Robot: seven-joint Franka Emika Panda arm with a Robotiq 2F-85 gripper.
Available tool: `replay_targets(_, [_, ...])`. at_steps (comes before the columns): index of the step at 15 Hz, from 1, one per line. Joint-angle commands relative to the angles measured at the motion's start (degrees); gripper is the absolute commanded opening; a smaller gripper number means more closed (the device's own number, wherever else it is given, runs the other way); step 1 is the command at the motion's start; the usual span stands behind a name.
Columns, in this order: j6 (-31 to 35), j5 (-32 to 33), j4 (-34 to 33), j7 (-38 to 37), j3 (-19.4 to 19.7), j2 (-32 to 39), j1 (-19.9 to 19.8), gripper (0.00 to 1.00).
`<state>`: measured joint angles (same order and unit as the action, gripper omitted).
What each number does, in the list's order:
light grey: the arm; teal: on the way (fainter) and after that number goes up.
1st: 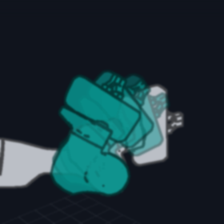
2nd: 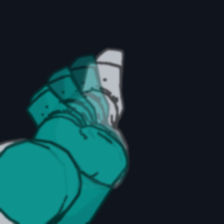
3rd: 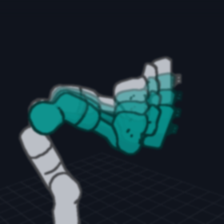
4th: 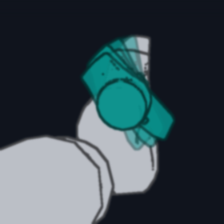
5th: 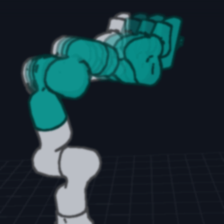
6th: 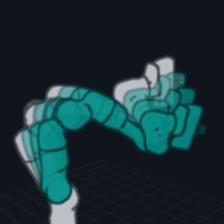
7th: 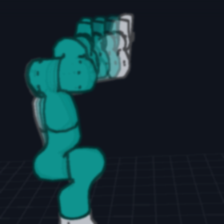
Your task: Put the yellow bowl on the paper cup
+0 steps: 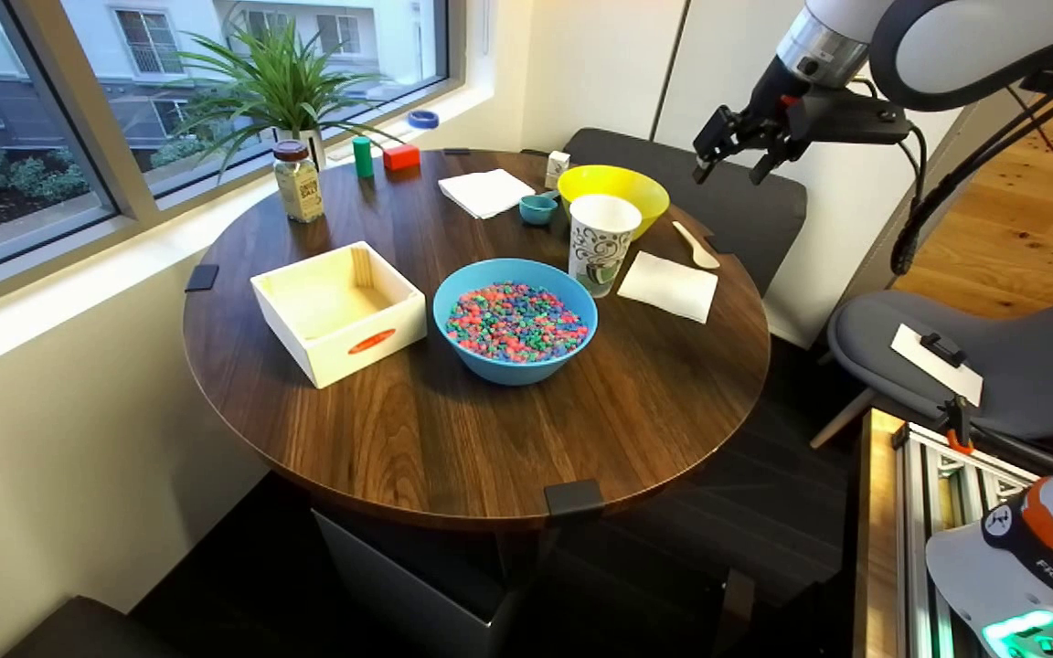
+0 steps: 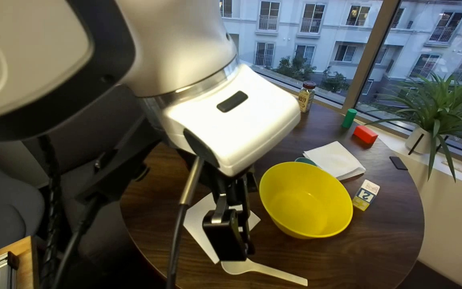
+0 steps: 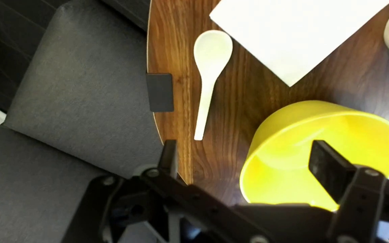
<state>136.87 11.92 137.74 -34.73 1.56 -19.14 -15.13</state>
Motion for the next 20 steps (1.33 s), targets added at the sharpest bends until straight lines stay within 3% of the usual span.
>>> replay_targets(1, [1.39, 0.06, 0.21, -5.98, -0.54, 2.54, -0.89, 1.0])
replay_targets(8, [4.09, 0.62, -1.82, -10.69, 0.82, 6.98, -0.49, 1.0])
replay_targets(12, [6.85, 0.54, -3.54, -9.99, 1.58, 9.96, -0.06, 1.0])
replay_targets(20, [5.9, -1.12, -7.6, -9.8, 3.06, 15.66, 1.46, 1.0])
